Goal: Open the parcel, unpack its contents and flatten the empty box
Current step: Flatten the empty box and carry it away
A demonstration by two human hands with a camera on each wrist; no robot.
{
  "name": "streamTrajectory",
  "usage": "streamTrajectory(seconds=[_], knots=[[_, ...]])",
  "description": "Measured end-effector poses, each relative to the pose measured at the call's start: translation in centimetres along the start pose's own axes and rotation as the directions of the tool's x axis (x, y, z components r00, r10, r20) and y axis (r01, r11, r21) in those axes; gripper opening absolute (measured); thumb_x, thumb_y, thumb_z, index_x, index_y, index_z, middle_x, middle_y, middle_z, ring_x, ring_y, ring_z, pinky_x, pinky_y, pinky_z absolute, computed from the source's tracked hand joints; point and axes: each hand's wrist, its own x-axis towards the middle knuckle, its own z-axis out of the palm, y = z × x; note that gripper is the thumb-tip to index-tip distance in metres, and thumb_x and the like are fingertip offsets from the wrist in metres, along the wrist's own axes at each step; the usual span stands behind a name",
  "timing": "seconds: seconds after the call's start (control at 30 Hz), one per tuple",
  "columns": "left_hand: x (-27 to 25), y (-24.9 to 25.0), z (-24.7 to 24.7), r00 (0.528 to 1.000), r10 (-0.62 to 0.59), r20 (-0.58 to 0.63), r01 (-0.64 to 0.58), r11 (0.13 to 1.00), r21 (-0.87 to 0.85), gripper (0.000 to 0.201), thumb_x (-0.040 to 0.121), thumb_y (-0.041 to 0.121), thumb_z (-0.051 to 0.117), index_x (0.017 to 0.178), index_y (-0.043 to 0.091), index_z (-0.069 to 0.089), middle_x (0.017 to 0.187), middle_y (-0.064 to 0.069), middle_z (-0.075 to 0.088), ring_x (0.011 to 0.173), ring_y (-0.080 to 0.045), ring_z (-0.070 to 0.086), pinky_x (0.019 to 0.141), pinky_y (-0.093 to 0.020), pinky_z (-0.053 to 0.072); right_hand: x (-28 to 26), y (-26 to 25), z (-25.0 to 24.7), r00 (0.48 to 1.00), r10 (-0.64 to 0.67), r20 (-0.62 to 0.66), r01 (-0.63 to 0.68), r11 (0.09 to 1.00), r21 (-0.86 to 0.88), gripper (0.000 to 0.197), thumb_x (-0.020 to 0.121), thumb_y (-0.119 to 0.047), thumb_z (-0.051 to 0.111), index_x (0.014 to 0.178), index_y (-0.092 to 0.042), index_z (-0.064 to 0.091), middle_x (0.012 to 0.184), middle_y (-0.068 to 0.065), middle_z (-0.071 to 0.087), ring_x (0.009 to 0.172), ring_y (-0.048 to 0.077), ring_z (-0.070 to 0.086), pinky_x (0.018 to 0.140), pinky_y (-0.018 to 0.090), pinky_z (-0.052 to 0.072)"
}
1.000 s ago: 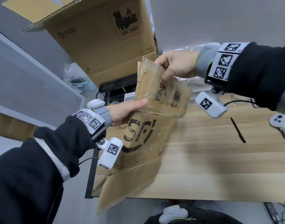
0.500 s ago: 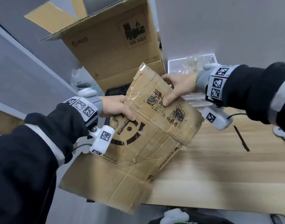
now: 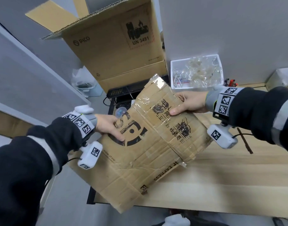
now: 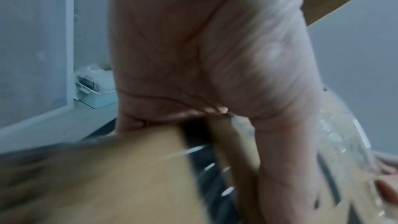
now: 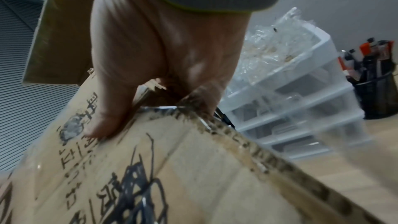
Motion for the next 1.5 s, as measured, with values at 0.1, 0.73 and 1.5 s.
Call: streamTrajectory(seconds=[0.1, 0.73, 1.5], knots=[[0.1, -2.9, 0.1, 0.999, -0.034, 0.004, 0.034, 0.999, -0.019, 0.073, 0.053, 0.031, 0.099, 0.117, 0.009, 0.072, 0.111, -0.011, 0.077, 0.104, -0.03, 0.074, 0.098, -0.048, 0.056, 0.2, 1.1, -0.3, 1.0, 0.007, -0.023, -0.006, 0.998, 0.069, 0.083, 0.043, -0.026, 0.1, 0.117, -0.012, 0.066, 0.118, 0.018, 0.071, 0.101, 0.032, 0.072, 0.085, 0.045, 0.059], [-4.5, -13.6, 2.4, 0.946, -0.216, -0.241, 0.179, 0.969, -0.168, 0.065, 0.044, 0.038, 0.097, 0.102, 0.013, 0.08, 0.097, -0.007, 0.08, 0.093, -0.028, 0.077, 0.092, -0.047, 0.059, 8.8, -1.1, 7.8, 0.998, 0.067, -0.011, -0.066, 0.937, -0.342, 0.06, 0.061, -0.037, 0.085, 0.114, -0.022, 0.064, 0.114, -0.001, 0.073, 0.108, 0.021, 0.068, 0.101, 0.045, 0.051], [-20.9, -34.7, 15.2, 0.63, -0.715, -0.304, 0.46, 0.659, -0.596, 0.039, 0.064, 0.038, 0.094, 0.093, 0.018, 0.078, 0.085, 0.002, 0.08, 0.083, -0.02, 0.077, 0.084, -0.041, 0.062, 25.9, -5.8, 36.5, 0.901, 0.123, 0.415, 0.17, 0.782, -0.6, 0.035, 0.078, -0.023, 0.082, 0.109, -0.016, 0.068, 0.105, 0.001, 0.076, 0.102, 0.024, 0.071, 0.095, 0.046, 0.054]])
